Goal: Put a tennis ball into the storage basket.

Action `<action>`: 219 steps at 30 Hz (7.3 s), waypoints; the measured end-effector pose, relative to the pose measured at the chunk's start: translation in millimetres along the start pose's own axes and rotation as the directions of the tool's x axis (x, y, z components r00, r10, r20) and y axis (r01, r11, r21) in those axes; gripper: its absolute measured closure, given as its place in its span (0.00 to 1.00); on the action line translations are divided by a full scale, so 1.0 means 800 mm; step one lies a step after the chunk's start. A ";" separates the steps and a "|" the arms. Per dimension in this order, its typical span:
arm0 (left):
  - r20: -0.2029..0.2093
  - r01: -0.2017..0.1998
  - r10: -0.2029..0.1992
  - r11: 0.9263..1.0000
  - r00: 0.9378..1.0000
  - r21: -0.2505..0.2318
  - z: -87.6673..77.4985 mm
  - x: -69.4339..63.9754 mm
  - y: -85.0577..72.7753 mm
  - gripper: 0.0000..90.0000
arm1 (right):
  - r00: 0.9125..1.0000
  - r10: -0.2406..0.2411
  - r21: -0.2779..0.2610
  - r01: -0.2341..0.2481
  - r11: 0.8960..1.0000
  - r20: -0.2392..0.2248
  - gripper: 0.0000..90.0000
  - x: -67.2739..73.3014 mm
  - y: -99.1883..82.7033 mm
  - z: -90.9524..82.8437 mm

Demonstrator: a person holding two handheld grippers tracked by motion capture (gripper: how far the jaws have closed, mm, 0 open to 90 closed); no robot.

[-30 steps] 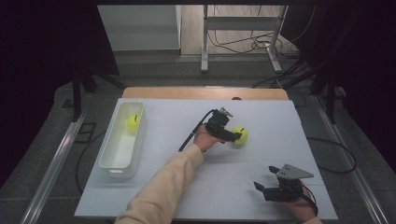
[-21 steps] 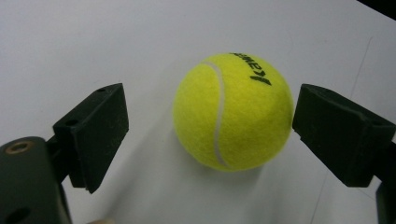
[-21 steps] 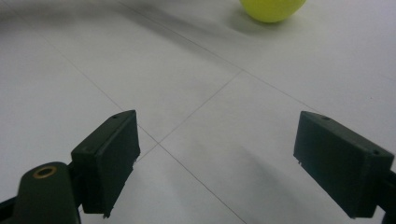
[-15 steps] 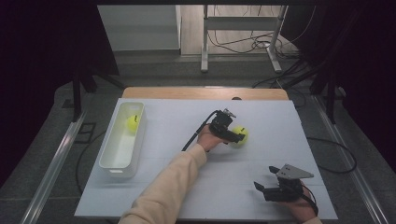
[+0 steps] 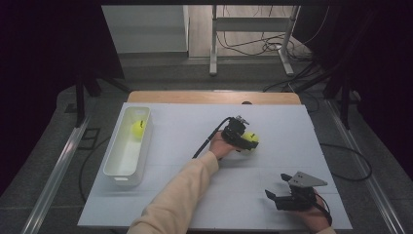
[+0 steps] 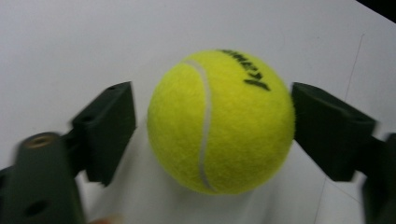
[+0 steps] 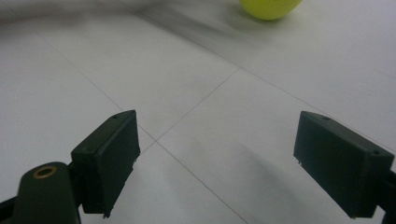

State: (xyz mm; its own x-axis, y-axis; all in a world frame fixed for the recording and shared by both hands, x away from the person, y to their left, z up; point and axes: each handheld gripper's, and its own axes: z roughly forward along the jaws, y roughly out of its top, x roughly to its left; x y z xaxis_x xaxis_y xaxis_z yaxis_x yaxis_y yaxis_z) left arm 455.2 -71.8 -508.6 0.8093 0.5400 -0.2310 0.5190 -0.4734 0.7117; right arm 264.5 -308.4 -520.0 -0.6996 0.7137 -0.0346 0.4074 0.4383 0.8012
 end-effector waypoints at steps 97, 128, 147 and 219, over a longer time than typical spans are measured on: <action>-0.057 0.025 -0.033 0.992 0.998 -0.122 -0.158 -0.009 -0.053 0.30 | 1.000 0.001 -0.004 -0.001 1.000 0.022 0.16 -0.001 0.001 0.000; -0.117 0.048 -0.068 0.985 0.991 -0.166 -0.209 0.002 -0.083 0.30 | 1.000 -0.005 0.001 0.005 1.000 0.025 0.16 0.000 0.001 0.002; -0.129 0.053 -0.078 0.981 0.989 -0.186 -0.227 0.003 -0.093 0.30 | 1.000 -0.003 0.006 0.003 1.000 0.027 0.16 0.000 0.001 0.003; -0.246 0.116 -0.207 0.934 0.947 -0.338 -0.367 0.027 -0.153 0.30 | 0.999 0.005 0.009 -0.006 1.000 0.035 0.17 0.000 0.001 0.003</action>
State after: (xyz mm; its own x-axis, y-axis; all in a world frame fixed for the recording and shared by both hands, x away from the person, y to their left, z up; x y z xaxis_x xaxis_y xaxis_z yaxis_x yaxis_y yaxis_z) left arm 328.3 201.7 -405.9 0.5918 0.7801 -0.2029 0.4858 -0.1443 0.8621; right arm 266.4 -306.6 -521.0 -0.6763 0.7348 -0.0511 0.4170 0.4392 0.7958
